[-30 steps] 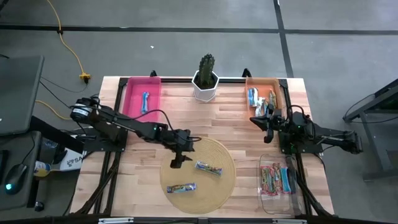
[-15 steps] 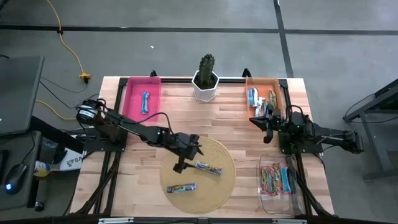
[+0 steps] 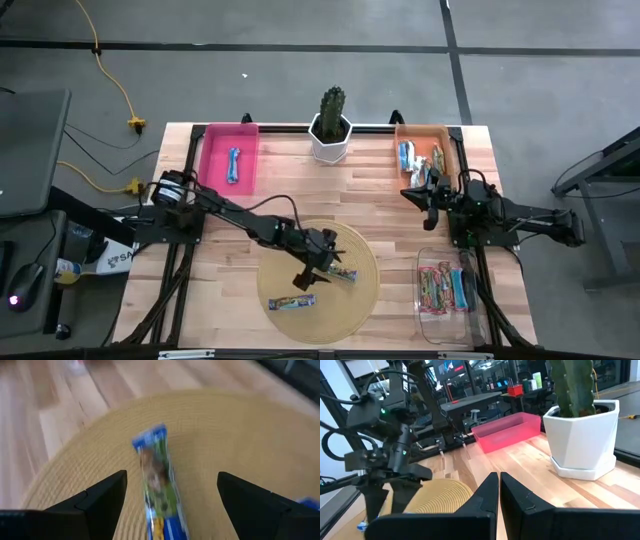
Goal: Pick and place Granola Bars by type
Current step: Put the blue granola bar into the red bin
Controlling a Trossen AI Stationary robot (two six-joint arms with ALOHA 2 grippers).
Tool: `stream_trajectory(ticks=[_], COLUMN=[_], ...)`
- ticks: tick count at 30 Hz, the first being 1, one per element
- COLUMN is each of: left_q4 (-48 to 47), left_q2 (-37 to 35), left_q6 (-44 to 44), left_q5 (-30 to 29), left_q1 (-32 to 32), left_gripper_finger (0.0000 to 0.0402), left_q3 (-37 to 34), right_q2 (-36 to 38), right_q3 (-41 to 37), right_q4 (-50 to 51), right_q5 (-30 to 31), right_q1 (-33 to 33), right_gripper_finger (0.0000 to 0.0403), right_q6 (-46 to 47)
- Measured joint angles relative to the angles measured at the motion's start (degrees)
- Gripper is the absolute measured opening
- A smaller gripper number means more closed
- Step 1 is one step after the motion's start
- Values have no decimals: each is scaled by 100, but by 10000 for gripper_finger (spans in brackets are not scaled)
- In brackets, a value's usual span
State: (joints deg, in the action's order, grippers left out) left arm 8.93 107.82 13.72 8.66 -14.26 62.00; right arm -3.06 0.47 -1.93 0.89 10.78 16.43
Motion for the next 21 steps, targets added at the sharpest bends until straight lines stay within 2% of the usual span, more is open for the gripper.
stream_trajectory(ticks=[5, 13, 21], left_q4=[-120, -285, -250], left_q2=[247, 598, 652], left_q6=[12, -158, -351], left_q5=[-181, 88, 263], left_q1=[46, 242, 343], left_gripper_finger=[308, 308, 305], left_q3=[54, 39, 48], right_q2=[-69, -110, -108], right_q3=[0, 0, 0], right_q4=[7, 2, 2], right_q5=[-5, -2, -2], right_q1=[-2, -2, -1], right_gripper_finger=[0, 0, 0], right_q6=[1, 0, 0])
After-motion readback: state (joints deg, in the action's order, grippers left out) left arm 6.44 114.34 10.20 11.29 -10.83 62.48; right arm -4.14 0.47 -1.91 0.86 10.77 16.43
